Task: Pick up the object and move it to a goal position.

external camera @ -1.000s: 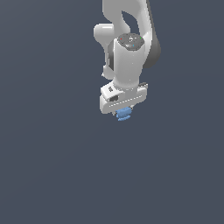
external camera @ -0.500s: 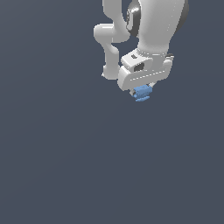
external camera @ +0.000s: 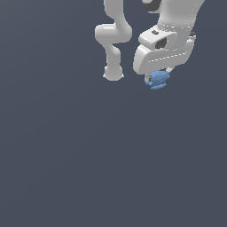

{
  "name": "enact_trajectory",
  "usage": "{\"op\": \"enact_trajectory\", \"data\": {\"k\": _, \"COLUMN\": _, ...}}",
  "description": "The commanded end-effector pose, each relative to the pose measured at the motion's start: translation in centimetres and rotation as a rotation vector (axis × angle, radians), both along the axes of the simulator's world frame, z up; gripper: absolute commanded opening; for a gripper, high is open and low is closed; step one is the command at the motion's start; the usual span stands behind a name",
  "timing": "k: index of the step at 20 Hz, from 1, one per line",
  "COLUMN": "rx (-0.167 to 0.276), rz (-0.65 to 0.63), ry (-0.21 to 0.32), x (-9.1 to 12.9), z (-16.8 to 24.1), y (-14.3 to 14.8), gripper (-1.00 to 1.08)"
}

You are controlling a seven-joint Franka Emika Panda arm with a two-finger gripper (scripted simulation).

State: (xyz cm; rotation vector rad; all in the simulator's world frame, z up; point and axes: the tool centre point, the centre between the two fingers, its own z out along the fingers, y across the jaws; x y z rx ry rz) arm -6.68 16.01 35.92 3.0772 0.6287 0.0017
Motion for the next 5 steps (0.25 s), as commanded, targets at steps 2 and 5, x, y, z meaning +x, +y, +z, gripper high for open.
{"op": "enact_trajectory", "data": {"k": 2, "rx": 0.000, "rz": -0.001, "ry": 0.001, "x": -0.13, "z": 0.73, "y": 0.54, "gripper": -1.00}}
{"op": "enact_trajectory", "data": {"k": 5, "rx": 0.000, "rz": -0.001, "ry": 0.001, "x": -0.05, "z": 0.77, "y": 0.61, "gripper": -1.00}}
